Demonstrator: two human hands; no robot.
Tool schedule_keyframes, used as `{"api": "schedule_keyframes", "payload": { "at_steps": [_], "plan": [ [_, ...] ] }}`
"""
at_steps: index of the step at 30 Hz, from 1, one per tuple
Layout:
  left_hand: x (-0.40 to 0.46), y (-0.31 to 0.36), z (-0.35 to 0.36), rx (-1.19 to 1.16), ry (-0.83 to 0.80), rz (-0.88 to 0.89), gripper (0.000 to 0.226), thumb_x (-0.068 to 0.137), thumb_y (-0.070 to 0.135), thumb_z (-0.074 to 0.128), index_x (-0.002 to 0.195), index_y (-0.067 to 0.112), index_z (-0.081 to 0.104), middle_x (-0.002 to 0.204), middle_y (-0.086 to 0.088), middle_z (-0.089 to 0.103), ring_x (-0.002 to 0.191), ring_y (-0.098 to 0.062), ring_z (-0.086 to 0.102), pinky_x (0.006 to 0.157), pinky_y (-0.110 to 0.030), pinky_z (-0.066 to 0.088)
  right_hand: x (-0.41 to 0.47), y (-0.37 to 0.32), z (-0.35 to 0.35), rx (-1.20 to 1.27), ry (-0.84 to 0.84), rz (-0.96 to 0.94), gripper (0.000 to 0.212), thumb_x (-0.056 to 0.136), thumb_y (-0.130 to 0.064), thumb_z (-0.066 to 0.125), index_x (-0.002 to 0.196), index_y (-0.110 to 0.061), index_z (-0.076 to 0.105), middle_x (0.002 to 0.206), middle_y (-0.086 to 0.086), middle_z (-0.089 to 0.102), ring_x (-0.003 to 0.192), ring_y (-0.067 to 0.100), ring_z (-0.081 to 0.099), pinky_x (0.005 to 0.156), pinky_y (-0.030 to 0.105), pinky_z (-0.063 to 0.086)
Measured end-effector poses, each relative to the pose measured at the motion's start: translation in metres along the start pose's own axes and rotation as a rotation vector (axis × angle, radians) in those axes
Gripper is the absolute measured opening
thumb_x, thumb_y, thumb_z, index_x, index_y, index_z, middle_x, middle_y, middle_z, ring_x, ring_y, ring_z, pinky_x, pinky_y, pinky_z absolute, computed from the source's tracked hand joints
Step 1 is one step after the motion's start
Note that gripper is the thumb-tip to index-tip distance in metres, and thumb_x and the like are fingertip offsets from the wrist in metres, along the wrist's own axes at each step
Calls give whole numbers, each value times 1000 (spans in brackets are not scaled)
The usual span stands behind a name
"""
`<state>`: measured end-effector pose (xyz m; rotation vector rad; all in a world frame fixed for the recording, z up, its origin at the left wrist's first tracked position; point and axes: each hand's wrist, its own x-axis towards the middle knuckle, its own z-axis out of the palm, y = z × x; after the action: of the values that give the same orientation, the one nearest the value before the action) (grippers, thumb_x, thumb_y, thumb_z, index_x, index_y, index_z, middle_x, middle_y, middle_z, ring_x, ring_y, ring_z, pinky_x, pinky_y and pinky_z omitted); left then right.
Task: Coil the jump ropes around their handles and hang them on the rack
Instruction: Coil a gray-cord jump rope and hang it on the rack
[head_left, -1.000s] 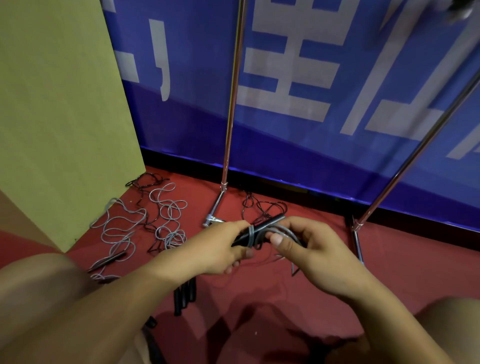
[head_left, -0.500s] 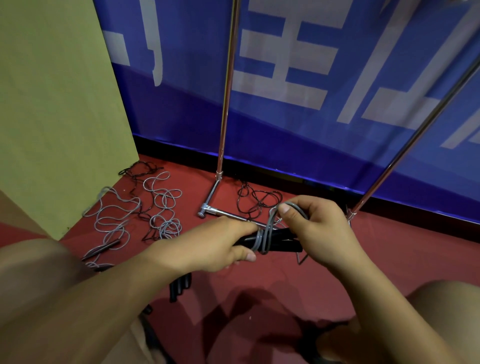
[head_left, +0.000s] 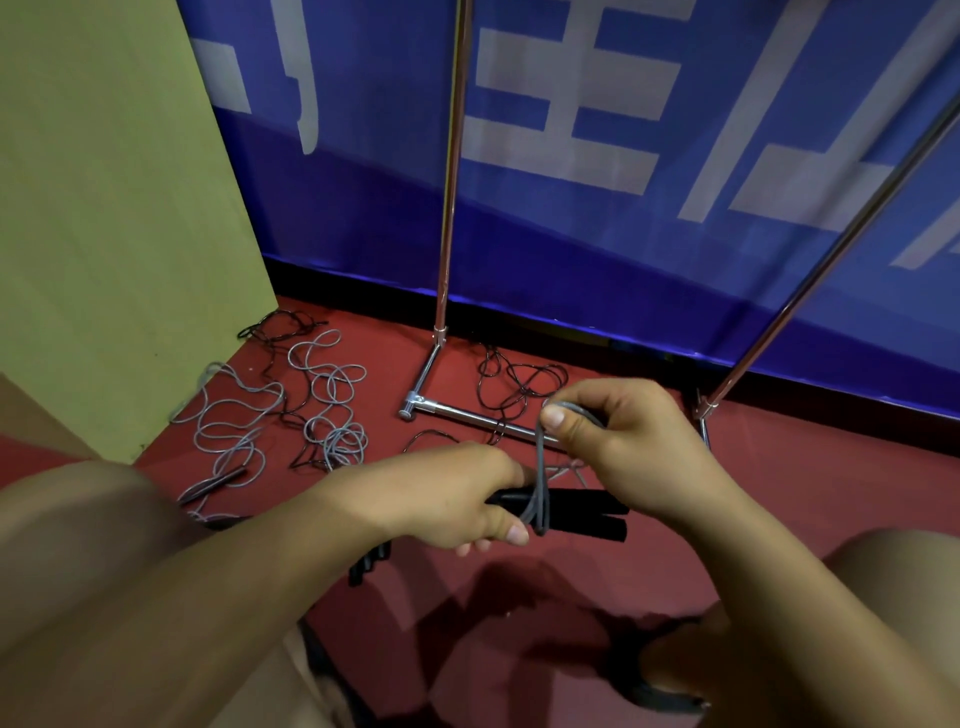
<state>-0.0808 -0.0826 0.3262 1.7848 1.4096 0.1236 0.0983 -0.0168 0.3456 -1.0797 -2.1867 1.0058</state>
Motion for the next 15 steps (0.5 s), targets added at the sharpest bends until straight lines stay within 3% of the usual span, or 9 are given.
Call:
{"api": "schedule_keyframes", "payload": {
  "at_steps": [3,6,9,12,15],
  "plan": [
    [-1,3,-4,4,15,22,24,96,30,65,75,33,52,75,3,69,59,-10,65,49,-15,44,5,-1,-5,25,39,19,19,94,-22,65,75,-23,70,61,-10,56,56,5,47,57,26,43],
    [-5,8,-8,-88,-6,74,16,96,28,65,83,29,57,75,2,69,58,-9,65,51,-16,45,8,-3,-9,96,39,33,18,94,-19,65,77,-20,71,64,-1,57,59,10,49,56,23,43],
    [-10,10,-10,-233,-26,130,7,96,22,65,97,29,62,74,-1,67,58,-11,62,50,-14,45,11,-2,-12,183,29,41,17,93,-15,66,78,-14,72,62,-6,59,60,5,51,59,18,43],
    [-13,8,-12,-279,-22,170,11,97,20,64,108,23,64,74,0,66,58,-13,62,52,-19,47,13,-2,-15,339,45,118,11,90,-8,68,81,-6,73,59,-4,60,48,-2,47,51,9,37],
    [-15,2,-12,-322,-2,196,14,97,21,63,110,27,64,74,2,66,60,-14,62,54,-23,49,15,1,-14,446,62,203,6,86,-6,71,80,-7,71,59,5,59,42,0,44,44,10,34]
  ]
}}
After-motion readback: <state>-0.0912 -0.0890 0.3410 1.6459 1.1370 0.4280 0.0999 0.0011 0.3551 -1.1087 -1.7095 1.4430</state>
